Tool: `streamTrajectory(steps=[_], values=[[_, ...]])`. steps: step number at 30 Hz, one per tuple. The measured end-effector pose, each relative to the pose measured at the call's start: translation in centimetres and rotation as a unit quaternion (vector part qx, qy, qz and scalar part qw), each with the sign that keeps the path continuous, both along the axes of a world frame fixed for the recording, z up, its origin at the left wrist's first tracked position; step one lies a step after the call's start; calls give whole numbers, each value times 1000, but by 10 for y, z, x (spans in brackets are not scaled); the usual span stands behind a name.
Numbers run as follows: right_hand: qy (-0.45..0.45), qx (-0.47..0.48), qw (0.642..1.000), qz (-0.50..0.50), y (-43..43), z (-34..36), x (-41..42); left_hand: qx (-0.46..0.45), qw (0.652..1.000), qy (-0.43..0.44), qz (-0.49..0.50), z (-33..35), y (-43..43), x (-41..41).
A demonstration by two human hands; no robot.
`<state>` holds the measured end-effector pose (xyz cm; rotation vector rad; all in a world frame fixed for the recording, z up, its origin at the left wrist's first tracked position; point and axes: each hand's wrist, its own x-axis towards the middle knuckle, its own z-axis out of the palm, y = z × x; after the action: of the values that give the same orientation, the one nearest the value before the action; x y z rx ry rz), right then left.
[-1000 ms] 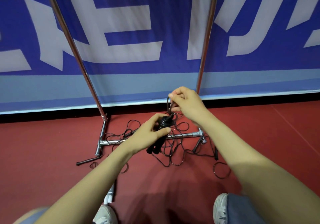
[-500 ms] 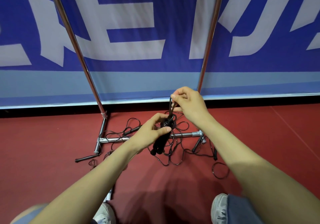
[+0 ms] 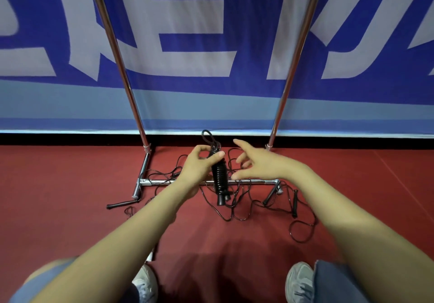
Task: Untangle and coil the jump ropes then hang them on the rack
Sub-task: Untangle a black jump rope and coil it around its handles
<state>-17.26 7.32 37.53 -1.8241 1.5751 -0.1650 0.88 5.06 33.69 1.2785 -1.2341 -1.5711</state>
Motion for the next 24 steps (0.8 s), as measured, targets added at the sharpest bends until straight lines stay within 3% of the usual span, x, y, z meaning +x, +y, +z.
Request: streamTrajectory(steps=[3,7,11,17,20,22,24], values=[[-10,-19,999,26,6,-12,22,35,998,46,38,3,0,-2],[-56,-64,996,-14,0,-28,41,52,992,102,60,3,1,7],[-65,-93,993,-31,-13,-40,53,57,995,82,21,-10,-13,30],[11,-73,997,-7,-52,-93,99,94,992,29,80,-60,-46,57],[34,-32,999,-15,-69,-142,119,127,988,-54,63,-112,-55,82],[34,13,999,-33,-77,-182,135,146,973,-169,55,-156,-60,106],[20,63,997,-52,-80,-223,152,142,937,-320,15,-198,-58,131]])
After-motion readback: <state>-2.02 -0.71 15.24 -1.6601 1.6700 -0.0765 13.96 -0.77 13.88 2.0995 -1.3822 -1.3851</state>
